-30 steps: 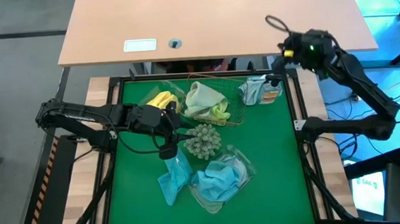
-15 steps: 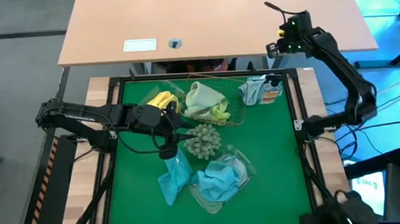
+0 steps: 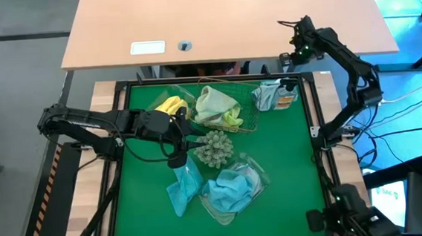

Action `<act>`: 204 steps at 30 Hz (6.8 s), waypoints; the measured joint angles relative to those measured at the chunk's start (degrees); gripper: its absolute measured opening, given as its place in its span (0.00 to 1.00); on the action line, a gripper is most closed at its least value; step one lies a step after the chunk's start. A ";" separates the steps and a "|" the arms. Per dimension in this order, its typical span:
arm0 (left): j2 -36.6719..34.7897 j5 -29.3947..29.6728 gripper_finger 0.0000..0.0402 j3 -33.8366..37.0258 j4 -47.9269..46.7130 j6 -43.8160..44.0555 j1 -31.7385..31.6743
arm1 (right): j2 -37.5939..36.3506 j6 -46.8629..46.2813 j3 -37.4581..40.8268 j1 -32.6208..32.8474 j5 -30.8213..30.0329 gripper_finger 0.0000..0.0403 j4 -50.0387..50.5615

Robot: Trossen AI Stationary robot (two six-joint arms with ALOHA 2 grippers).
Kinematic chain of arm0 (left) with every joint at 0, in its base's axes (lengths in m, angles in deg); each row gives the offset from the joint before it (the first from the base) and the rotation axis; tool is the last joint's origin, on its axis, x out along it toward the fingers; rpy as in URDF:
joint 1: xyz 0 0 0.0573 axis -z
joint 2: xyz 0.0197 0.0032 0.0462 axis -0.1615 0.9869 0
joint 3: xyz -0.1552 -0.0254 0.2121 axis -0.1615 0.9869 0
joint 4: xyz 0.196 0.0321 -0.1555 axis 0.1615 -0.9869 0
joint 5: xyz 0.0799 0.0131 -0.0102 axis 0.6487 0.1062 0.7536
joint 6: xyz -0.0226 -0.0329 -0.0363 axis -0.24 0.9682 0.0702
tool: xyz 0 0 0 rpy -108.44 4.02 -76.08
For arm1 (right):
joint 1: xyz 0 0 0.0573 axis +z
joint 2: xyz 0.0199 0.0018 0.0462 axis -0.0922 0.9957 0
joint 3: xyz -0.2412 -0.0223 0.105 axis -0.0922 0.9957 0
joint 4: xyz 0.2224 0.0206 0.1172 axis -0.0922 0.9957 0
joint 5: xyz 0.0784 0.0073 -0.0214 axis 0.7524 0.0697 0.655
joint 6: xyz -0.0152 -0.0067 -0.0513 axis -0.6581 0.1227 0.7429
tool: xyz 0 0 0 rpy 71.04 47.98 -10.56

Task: Sort microfiber towel by color & place in baskets
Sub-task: Put the light blue microfiber towel into the bottom transparent bin

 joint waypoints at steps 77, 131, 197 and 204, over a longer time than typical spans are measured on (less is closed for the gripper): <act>0.02 -0.42 0.35 0.00 -0.13 0.02 -0.02 | 8.42 9.26 -1.68 16.33 4.93 0.57 4.61; 0.00 -0.42 0.35 0.00 -0.11 0.15 0.42 | 8.46 14.96 -6.32 18.17 1.43 0.02 1.64; -35.58 4.31 0.35 35.75 4.49 0.20 0.54 | 14.88 -4.17 -55.43 99.03 1.12 0.01 14.03; -35.60 4.33 0.35 35.93 5.11 0.20 0.53 | 16.79 -6.14 -55.38 102.36 3.52 0.01 13.76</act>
